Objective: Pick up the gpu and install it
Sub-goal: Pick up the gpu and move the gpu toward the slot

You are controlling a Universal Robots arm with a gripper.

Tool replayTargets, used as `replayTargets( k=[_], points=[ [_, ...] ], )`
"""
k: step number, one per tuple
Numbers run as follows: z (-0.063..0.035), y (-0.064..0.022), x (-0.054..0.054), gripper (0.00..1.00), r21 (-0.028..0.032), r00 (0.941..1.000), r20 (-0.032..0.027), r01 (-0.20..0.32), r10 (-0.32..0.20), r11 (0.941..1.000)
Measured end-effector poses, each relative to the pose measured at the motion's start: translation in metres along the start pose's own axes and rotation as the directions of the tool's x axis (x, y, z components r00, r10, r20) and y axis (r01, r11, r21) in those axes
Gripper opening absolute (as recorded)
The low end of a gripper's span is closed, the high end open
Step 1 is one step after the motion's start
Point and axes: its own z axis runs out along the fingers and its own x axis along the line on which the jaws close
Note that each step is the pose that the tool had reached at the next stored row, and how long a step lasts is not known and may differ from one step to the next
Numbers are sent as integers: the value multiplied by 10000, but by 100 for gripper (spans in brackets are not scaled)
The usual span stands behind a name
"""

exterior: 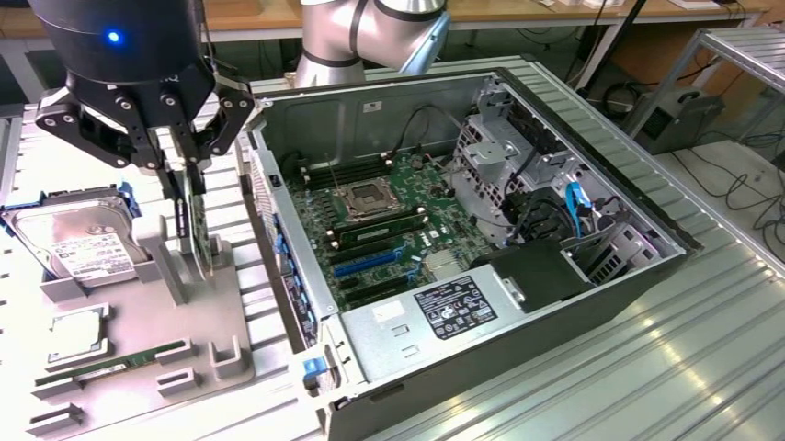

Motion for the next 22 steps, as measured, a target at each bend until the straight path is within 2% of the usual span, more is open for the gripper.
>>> replayTargets(
  k=[22],
  points=[
    [7, 74, -157, 26, 5, 10000, 1, 2, -2, 10000]
  ],
)
